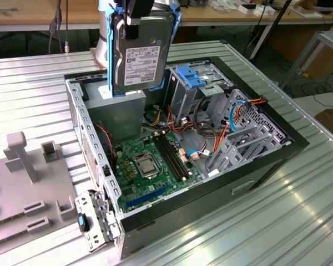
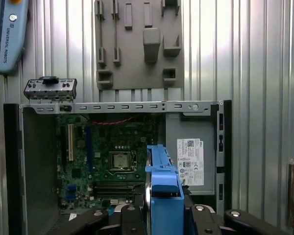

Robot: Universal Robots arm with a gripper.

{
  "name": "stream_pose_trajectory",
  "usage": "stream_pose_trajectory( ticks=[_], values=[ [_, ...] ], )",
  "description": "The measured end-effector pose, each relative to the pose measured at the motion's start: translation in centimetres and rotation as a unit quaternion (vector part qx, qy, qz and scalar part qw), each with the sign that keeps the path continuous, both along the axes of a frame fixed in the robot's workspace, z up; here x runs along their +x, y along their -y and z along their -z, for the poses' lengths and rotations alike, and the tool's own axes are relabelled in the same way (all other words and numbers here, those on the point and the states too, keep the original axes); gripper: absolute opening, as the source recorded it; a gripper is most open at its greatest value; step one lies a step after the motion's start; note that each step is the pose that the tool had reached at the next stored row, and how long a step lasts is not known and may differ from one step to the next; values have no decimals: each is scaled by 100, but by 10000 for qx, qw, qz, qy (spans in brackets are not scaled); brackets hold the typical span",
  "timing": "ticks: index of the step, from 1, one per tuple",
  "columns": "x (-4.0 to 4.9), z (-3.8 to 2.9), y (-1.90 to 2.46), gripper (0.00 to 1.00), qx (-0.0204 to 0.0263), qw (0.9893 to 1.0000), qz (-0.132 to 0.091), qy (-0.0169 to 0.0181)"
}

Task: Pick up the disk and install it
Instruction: 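Pick up the disk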

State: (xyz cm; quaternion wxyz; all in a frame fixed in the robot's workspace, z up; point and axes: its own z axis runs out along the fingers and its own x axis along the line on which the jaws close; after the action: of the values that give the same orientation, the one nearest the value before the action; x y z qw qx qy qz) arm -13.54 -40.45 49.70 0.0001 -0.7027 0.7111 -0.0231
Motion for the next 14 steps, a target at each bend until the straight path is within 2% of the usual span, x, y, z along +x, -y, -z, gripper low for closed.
stream_pose_trajectory(
  ticks=[2,4,8,9,10,11,14],
  values=[
    [9,6,36,37,-6,10000,1,1],
    [53,14,40,37,-16,10000,5,0],
    [226,29,42,37,-47,10000,10,0],
    [237,30,52,37,-49,10000,11,0],
    [243,30,70,37,-50,10000,11,0],
    [251,30,135,37,-51,10000,11,0],
    [265,34,256,37,-64,10000,11,0]
  ],
)
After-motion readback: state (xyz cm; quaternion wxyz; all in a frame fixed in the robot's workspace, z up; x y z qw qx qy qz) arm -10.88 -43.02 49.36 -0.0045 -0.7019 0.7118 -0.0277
